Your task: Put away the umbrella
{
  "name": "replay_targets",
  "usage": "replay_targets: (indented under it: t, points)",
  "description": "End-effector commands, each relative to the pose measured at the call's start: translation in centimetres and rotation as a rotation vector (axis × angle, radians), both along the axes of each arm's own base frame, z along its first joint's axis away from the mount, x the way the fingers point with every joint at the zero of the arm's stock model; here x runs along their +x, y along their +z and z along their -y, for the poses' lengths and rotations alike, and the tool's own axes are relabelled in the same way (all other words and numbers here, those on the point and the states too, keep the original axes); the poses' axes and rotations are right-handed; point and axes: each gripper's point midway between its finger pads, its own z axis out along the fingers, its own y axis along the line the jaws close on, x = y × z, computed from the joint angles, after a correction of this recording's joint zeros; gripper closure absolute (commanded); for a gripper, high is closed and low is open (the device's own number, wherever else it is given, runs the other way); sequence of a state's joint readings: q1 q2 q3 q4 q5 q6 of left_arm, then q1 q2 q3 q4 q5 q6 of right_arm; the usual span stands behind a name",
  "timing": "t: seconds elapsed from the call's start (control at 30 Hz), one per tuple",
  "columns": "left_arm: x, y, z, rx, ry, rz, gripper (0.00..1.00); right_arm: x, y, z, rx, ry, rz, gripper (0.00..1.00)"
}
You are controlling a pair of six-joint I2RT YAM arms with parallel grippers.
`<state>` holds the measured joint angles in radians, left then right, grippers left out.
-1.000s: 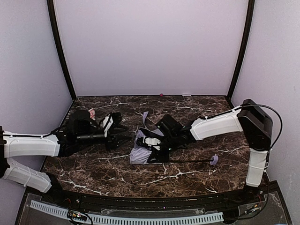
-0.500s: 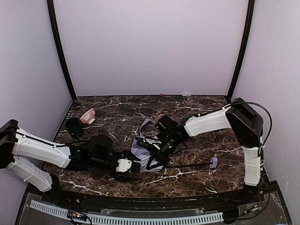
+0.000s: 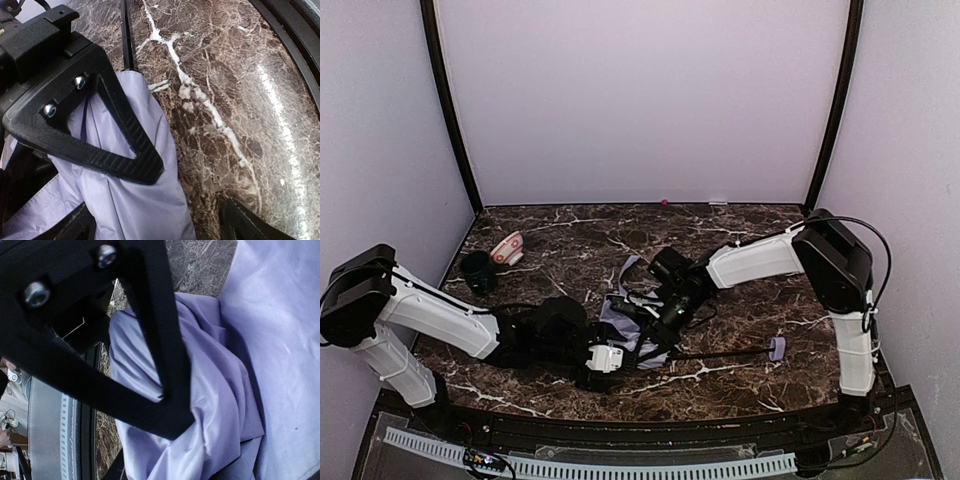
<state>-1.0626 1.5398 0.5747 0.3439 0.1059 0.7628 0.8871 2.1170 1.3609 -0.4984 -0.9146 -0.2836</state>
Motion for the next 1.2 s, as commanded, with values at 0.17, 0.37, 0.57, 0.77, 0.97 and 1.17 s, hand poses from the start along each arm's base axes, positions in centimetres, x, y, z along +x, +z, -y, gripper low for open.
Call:
replay_targets:
  t: [0.17,0.37,0.57,0.77,0.97,1.17]
  points:
    - [1.3,-6.2,-3.5,0.332,0.167,-0.116,0.19,-2.8,-2.2,3.3,-0.187,0.022,-0.12,0.64]
    - [0.9,-7.3,-4.5,0.383,0.184,-0.134,0.49,-0.5,2.5,3.2,-0.077,-0.054,-0.031,0.49]
    - [1.1,-6.4,-3.9,0.339,0.16,-0.103,0.52,3.5,9.1,5.3,0.036,-0.213,0.119,0.46]
    - [1.0,-6.8,-3.7,0.356,0.155,-0.098,0.53,11.1,14.3,2.7,0.111,-0.608,0.363,0.45]
    - [0.8,-6.7,-3.3,0.351,0.145,-0.102,0.53,11.5,14.4,-3.2,0.118,-0.609,0.544,0.37]
    - [0.7,-6.7,-3.0,0.345,0.142,-0.111,0.54,13.6,10.8,-5.0,0.023,-0.622,0.573,0.53]
